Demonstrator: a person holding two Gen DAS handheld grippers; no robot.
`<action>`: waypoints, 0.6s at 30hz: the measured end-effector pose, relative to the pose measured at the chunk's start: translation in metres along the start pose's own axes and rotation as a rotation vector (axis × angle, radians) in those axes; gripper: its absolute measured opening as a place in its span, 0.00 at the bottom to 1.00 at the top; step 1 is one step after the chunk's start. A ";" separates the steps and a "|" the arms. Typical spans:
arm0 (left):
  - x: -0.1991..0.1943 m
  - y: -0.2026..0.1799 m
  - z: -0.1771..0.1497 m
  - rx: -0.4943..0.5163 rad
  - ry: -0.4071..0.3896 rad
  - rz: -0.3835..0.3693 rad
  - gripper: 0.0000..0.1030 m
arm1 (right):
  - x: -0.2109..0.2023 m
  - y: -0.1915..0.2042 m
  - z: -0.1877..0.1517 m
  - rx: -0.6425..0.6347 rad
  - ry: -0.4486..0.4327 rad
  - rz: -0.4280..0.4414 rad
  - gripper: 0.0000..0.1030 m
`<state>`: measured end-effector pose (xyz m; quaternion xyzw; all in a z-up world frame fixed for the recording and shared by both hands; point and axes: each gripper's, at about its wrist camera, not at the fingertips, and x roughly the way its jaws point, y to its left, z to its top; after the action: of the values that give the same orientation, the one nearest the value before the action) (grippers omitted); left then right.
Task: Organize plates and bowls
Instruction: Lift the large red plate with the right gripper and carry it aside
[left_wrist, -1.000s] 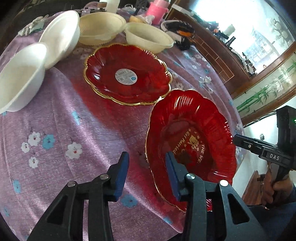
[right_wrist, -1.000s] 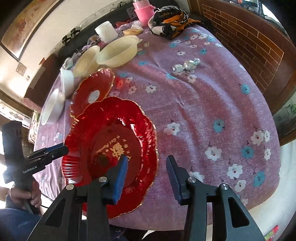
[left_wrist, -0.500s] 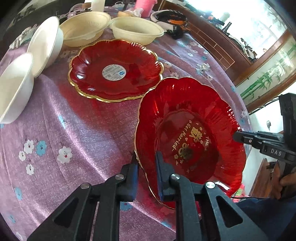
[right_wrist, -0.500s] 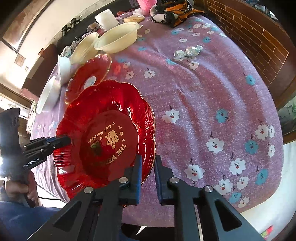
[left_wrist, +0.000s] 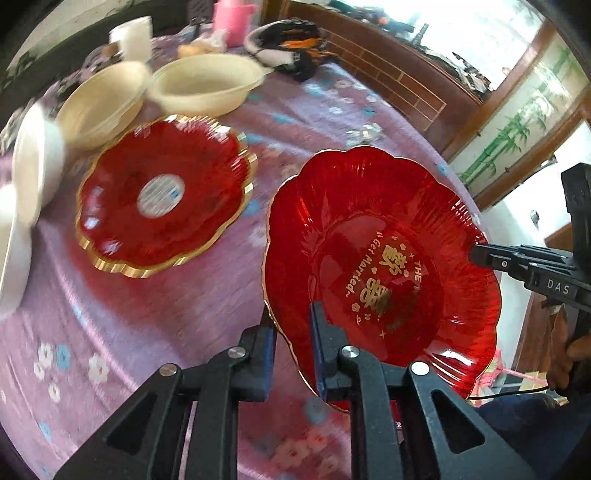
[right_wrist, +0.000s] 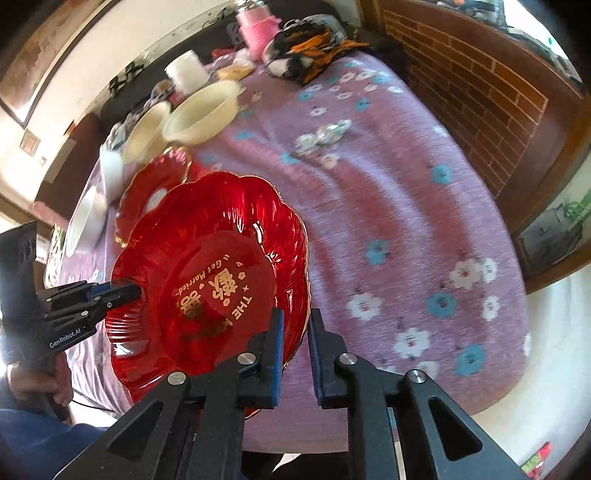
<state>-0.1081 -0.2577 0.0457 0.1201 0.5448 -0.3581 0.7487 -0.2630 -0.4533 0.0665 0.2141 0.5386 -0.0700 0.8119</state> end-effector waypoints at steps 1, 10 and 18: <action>0.002 -0.005 0.005 0.013 -0.005 0.003 0.15 | -0.002 -0.004 0.001 0.003 -0.004 -0.006 0.13; 0.035 -0.041 0.039 0.069 0.002 -0.012 0.15 | -0.011 -0.048 0.014 0.070 -0.046 -0.072 0.13; 0.056 -0.056 0.049 0.078 0.029 -0.011 0.15 | -0.007 -0.073 0.018 0.102 -0.043 -0.098 0.14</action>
<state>-0.1017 -0.3485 0.0253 0.1516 0.5419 -0.3815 0.7334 -0.2758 -0.5274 0.0591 0.2271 0.5266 -0.1419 0.8069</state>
